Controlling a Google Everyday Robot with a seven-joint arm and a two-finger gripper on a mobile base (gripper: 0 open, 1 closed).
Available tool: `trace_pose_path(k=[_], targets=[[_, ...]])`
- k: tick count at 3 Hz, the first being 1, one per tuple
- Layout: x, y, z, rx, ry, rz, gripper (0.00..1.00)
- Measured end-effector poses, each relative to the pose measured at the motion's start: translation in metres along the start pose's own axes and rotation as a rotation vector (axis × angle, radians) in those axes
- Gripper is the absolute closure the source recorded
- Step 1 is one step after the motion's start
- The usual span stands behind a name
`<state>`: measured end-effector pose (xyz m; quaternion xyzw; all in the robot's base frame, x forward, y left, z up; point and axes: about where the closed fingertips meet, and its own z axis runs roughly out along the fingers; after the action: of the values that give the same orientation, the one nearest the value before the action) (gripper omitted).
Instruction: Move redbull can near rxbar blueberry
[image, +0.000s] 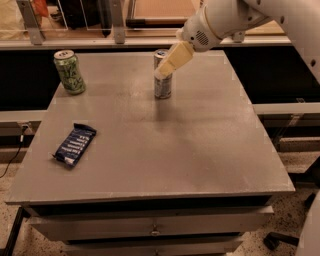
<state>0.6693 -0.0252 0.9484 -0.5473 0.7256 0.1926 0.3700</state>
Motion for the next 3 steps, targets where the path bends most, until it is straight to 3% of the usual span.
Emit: trace_pose_path(k=[1,2,3], targets=[[0.008,-0.004,0.015,0.010,-0.003,0.025,0.00],[0.007,0.003,0.028,-0.012,-0.013,0.033,0.00],[0.007,0.004,0.030,-0.015,-0.011,0.032,0.17]])
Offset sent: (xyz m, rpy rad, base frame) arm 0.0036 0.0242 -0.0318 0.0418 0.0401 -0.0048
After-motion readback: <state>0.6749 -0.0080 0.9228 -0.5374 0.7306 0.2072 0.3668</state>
